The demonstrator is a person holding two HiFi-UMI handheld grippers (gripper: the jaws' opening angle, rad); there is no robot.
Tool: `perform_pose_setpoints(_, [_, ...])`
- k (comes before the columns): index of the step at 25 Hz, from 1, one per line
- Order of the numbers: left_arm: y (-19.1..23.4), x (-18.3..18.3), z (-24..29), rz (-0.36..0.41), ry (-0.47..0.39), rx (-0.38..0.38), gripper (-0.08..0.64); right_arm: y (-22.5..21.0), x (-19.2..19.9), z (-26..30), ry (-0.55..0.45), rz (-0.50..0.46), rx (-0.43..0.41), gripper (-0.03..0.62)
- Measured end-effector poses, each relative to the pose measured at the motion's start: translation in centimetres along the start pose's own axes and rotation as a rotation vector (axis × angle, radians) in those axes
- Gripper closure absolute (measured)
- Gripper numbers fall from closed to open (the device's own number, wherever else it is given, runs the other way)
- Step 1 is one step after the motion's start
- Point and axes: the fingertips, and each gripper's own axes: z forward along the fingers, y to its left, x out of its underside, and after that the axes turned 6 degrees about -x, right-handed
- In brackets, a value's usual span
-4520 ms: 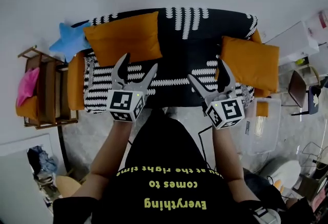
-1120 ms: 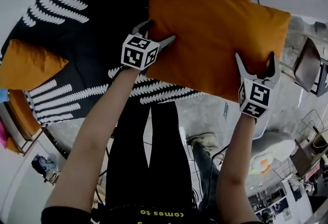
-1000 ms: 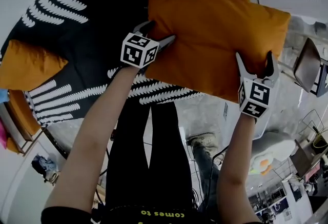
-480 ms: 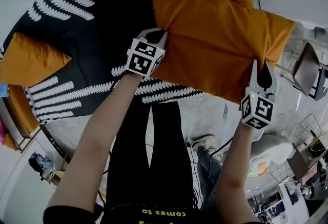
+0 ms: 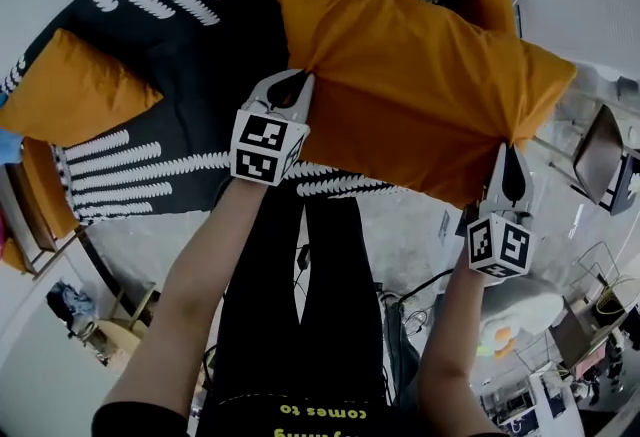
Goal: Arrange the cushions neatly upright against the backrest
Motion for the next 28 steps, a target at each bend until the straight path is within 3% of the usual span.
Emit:
perform_pose_setpoints(7, [9.4, -4.4, -9.7, -0.067, -0.161, -0.245, 0.557, 8.2, -7.5, 4.7, -0.135, -0.016, -0.194, 0.571])
perform_pose_setpoints(13, [17.6, -8.6, -16.2, -0.05, -0.284, -0.377, 0.555, 15.7, -13.9, 10.3, -0.233, -0.088, -0.36, 0.571])
perform_pose_setpoints(16, [20.8, -10.1, -17.9, -0.033, -0.338, -0.431, 0.555, 18.2, -15.7, 12.9, -0.283, -0.087, -0.401, 0.571])
perform_pose_setpoints(18, [22.6, -9.5, -17.0, -0.06, -0.321, -0.428, 0.552, 19.1, -14.5, 15.6, -0.25, -0.074, -0.4, 0.571])
perform_pose_setpoints(21, [24.5, -5.8, -13.3, -0.122, -0.211, -0.372, 0.545, 19.6, -9.9, 19.7, -0.09, -0.097, -0.385, 0.569])
perform_pose_setpoints(24, [25.1, -2.1, -10.7, -0.047, -0.106, -0.336, 0.548, 19.7, -5.5, 21.6, 0.039, -0.15, -0.384, 0.571])
perform_pose_setpoints(26, [25.2, -1.1, -9.8, -0.024, -0.117, -0.31, 0.547, 19.4, -4.2, 21.8, 0.053, -0.162, -0.372, 0.568])
perform_pose_setpoints(28, [25.7, -0.9, -9.7, -0.07, -0.15, -0.298, 0.532, 19.4, -4.2, 21.7, 0.048, -0.151, -0.35, 0.556])
